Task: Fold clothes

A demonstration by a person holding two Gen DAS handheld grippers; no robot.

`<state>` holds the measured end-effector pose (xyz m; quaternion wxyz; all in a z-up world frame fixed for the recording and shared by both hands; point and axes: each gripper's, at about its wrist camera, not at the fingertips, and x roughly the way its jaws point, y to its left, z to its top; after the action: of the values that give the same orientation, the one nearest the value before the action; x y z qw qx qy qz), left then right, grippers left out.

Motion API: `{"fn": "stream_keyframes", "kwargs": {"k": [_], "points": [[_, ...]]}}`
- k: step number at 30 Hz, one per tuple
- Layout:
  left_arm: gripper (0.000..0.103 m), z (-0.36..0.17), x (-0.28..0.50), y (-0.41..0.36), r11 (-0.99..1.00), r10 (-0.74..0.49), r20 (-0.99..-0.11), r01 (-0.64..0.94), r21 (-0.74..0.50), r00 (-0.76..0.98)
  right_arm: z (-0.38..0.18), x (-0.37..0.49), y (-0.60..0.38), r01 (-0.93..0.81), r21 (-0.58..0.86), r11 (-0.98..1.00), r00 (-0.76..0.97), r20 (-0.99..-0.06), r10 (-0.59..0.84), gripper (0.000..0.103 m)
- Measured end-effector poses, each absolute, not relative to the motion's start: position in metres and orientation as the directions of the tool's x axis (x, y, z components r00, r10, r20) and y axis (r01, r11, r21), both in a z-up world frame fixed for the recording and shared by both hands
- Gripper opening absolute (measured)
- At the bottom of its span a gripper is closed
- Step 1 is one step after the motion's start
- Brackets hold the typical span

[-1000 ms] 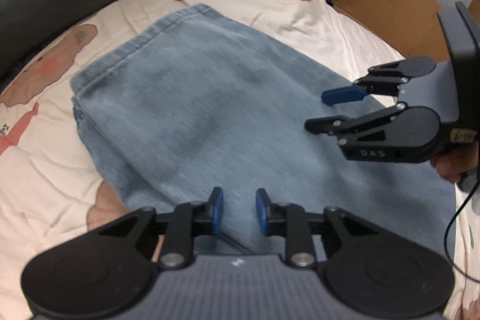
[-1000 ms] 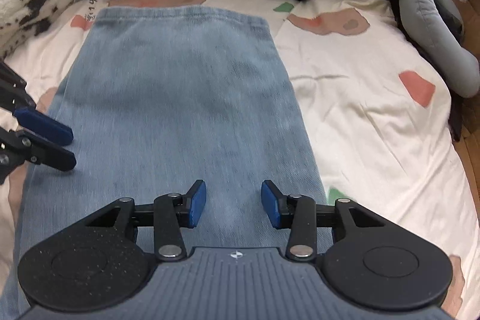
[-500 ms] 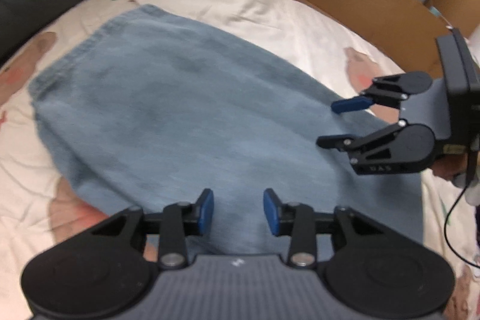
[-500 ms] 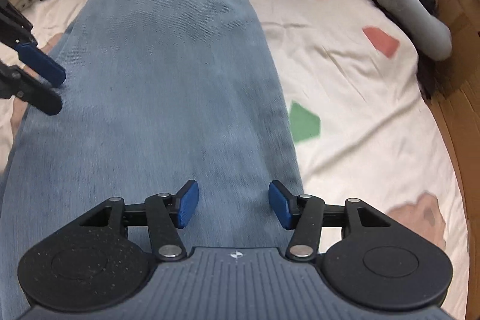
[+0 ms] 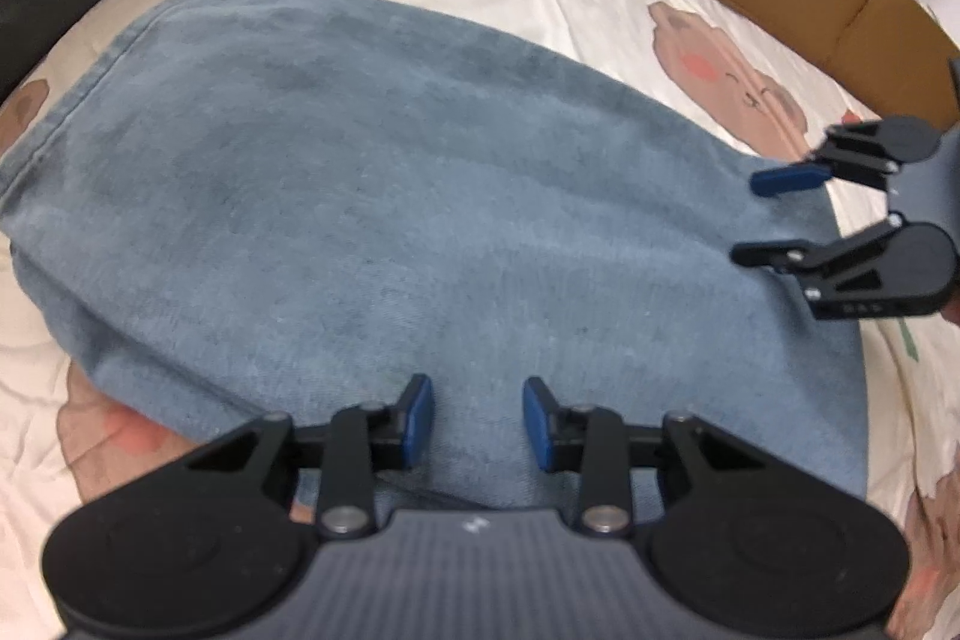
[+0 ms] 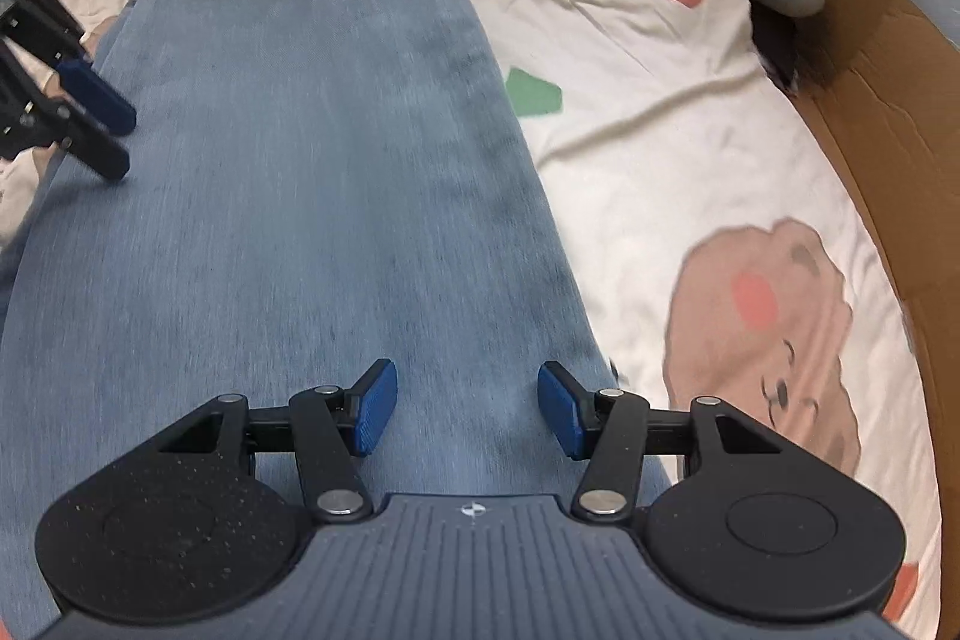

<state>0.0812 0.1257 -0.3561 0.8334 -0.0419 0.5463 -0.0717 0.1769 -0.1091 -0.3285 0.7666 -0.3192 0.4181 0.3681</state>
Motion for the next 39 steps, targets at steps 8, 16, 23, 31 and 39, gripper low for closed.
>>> {"fn": "stream_keyframes", "kwargs": {"k": [8, 16, 23, 31, 39], "points": [[0.03, -0.331, 0.103, 0.106, 0.983, -0.184, -0.893, 0.098, -0.158, 0.411, -0.325, 0.169, -0.152, -0.771, -0.16, 0.617, 0.4, -0.874, 0.274, 0.059], [0.03, -0.332, 0.113, 0.075, 0.973, -0.199, -0.908, 0.184, -0.139, 0.368, -0.327, 0.157, -0.183, -0.713, -0.107, 0.693, 0.422, -0.855, 0.302, 0.059], [0.036, -0.33, 0.119, 0.062, 0.962, -0.2, -0.913, 0.247, -0.115, 0.355, -0.331, 0.147, -0.208, -0.649, -0.027, 0.76, 0.422, -0.845, 0.33, 0.059], [0.037, -0.357, 0.114, 0.059, 0.956, -0.185, -0.945, 0.273, -0.108, 0.271, -0.324, 0.128, -0.227, -0.616, -0.026, 0.788, 0.451, -0.831, 0.325, 0.055], [0.036, -0.353, 0.106, 0.062, 0.949, -0.209, -0.936, 0.291, -0.124, 0.283, -0.314, 0.136, -0.226, -0.621, 0.006, 0.784, 0.48, -0.788, 0.386, 0.053]]}}
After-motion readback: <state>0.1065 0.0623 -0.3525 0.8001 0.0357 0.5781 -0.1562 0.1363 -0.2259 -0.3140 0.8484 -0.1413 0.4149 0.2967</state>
